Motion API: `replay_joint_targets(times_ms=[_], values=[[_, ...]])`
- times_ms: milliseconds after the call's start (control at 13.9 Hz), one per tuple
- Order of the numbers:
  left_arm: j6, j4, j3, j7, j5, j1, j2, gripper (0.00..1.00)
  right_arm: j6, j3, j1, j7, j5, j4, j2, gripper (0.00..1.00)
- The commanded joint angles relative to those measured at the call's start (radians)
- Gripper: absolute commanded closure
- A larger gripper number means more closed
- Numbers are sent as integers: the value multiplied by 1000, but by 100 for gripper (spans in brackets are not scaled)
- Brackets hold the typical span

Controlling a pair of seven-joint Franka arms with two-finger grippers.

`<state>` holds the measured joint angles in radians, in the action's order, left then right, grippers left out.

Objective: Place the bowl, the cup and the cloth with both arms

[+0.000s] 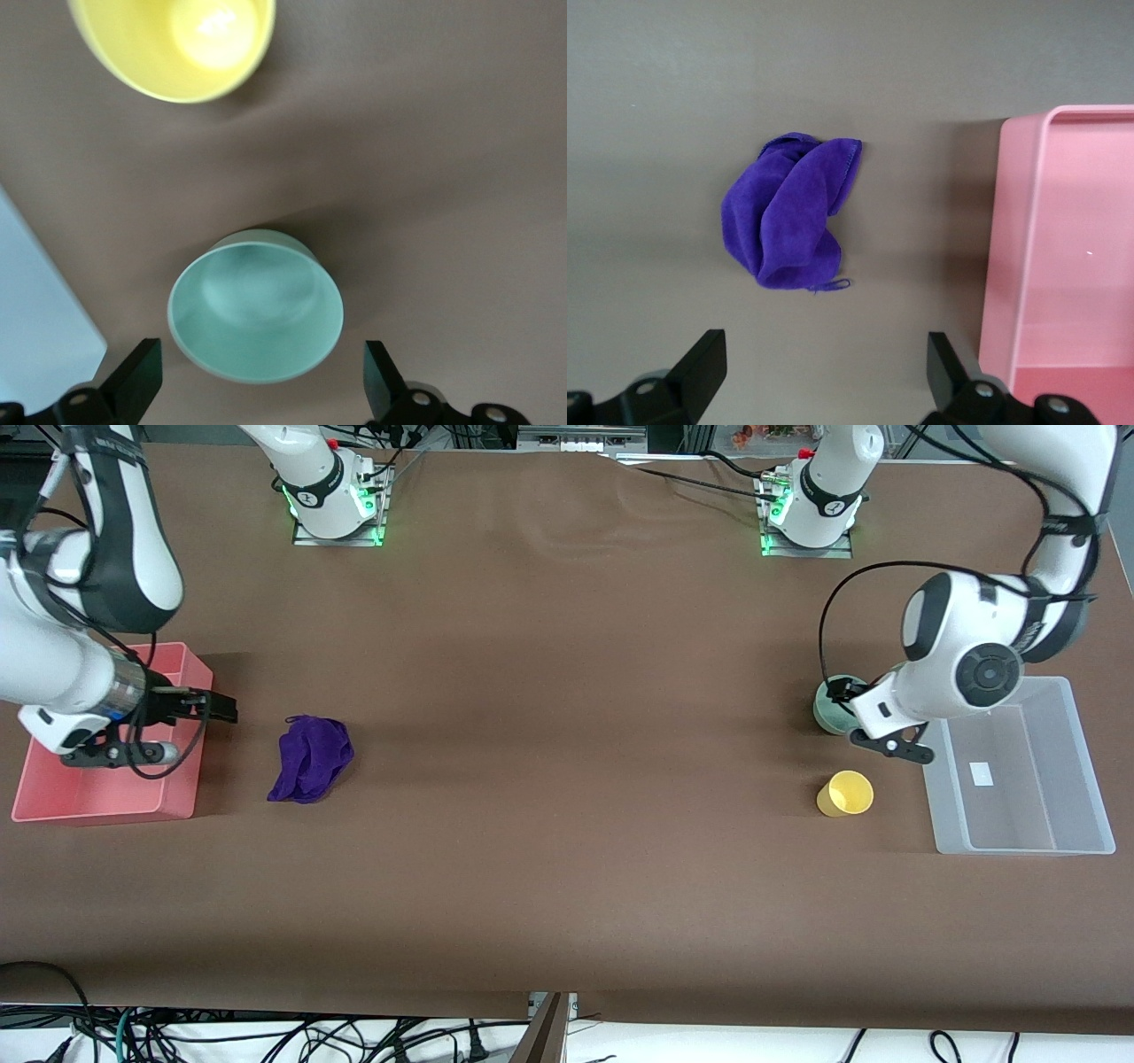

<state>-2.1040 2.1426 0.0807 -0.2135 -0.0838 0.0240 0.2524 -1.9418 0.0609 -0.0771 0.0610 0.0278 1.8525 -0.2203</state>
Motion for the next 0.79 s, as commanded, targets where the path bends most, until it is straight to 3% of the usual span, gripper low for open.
replay_joint_targets(times_ms=[0, 216, 361, 505, 722], values=[[-160, 56, 2, -195, -19, 68, 60, 0, -118, 7, -6, 6, -16, 111, 21, 0], [-269, 48, 4, -461, -19, 129, 116, 0, -178, 7, -6, -1, -16, 168, 16, 0], [-280, 48, 5, -503, -19, 143, 123, 4, -238, 7, -6, -4, -17, 210, 7, 0], [-280, 57, 5, -503, -13, 143, 126, 65, -302, 7, -1, -7, -17, 252, 1, 0], [-280, 56, 5, -506, -11, 145, 154, 95, -339, 8, 7, -38, -19, 267, -25, 0]])
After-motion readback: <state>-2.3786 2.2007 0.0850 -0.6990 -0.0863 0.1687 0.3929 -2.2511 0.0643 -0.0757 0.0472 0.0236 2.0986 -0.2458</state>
